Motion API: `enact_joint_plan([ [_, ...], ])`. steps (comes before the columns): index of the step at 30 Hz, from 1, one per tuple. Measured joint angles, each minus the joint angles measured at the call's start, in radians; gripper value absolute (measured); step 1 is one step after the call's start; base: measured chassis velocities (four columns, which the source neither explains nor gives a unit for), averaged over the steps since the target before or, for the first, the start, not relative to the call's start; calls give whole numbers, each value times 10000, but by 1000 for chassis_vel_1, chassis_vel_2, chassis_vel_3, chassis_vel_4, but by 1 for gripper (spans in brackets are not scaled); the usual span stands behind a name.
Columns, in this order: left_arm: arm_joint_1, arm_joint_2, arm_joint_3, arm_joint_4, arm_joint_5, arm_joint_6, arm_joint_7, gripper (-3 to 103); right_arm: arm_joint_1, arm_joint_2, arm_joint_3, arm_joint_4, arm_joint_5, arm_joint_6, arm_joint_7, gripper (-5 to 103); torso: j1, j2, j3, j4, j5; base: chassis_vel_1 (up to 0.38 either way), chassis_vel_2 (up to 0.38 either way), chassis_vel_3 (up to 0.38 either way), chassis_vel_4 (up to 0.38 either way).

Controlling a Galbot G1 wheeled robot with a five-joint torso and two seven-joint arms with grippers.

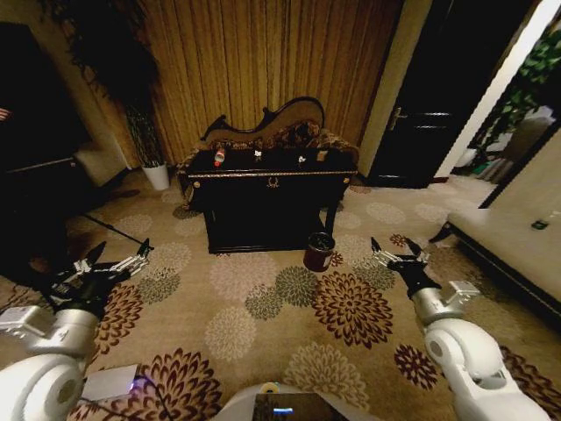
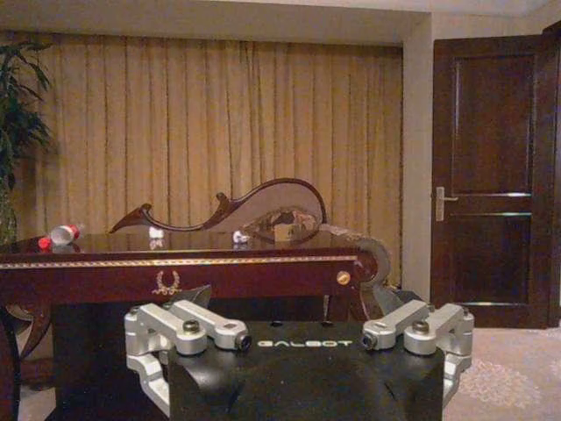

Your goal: Move to the front of the table and place the trash on the table into the trash bin.

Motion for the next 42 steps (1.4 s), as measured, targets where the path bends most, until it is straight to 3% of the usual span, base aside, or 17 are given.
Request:
enact_joint_plan([
  [16, -4, 12, 19, 29, 19, 14, 71, 100, 32, 54, -88, -108, -72, -54, -33, 100, -3, 0, 0, 0, 2, -48, 47, 47, -46],
  [31, 17, -26, 26, 31, 44, 14, 126, 100, 33, 60, -95, -141, -76, -34, -41, 100, 5, -2, 1, -5, 2, -215, 196, 208, -190],
  [37, 31, -34, 28, 22, 51, 6, 130, 100, 27, 69, -95, -141, -77, -28, -41, 100, 4, -1, 1, 6, 1, -168, 233, 201, -222],
  [42, 39, -37, 24, 10, 51, -3, 138, 100, 30, 68, -93, -136, -77, -26, -42, 100, -2, 0, 0, -3, -2, -186, 175, 178, -197],
])
